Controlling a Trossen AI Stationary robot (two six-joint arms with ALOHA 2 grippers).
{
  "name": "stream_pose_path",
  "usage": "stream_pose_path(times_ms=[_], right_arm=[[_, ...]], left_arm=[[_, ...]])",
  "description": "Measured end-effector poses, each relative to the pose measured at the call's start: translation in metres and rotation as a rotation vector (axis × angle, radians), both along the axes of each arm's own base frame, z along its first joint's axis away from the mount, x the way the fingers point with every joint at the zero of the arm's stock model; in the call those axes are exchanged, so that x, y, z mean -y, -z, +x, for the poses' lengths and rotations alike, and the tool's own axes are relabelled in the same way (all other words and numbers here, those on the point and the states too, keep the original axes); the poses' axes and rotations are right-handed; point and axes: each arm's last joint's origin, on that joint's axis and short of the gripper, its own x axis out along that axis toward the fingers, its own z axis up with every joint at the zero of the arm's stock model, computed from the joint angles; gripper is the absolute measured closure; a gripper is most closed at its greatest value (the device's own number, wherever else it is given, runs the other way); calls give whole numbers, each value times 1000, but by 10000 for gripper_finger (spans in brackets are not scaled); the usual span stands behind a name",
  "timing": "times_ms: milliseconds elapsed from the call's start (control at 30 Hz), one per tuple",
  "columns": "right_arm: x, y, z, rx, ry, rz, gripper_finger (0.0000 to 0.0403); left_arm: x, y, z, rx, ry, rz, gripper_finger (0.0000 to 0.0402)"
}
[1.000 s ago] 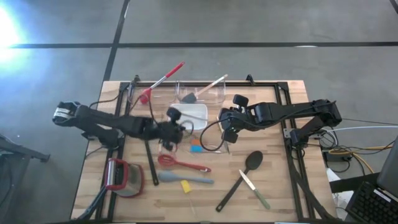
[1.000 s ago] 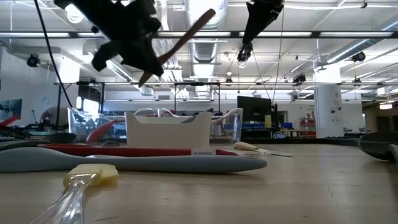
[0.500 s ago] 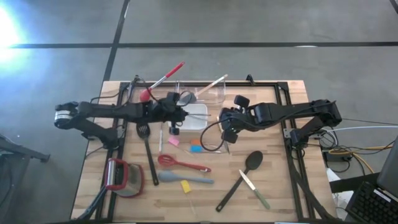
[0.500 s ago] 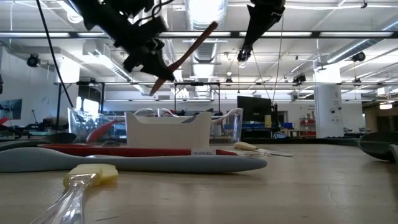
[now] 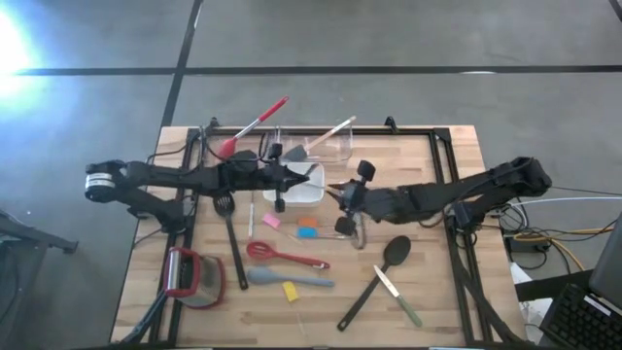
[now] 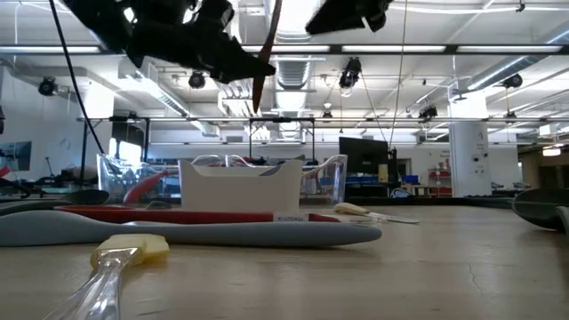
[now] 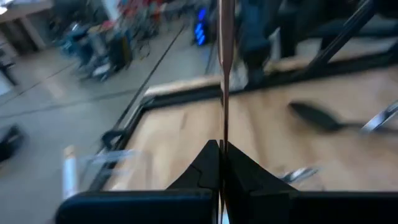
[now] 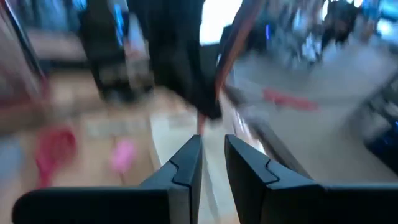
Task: Pick & Place Kitchen Items
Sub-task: Put the golden knife into the white bin
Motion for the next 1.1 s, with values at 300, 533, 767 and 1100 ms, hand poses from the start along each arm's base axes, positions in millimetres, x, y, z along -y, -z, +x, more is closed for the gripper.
stream_pose_path(times_ms=[300,533,767,1100], right_arm=[[13,12,-8,323,-170,70,339],[23,0,7,336,-195,50,319],[32,-18,13,325,-220,47,274],[36,-18,14,304,-217,63,241]], left_arm=[[1,-2,-10,248,198,-117,399],[-1,-8,-5,255,203,-120,399],[-3,-5,4,234,210,-130,399],[-4,-13,16,246,283,-133,399]])
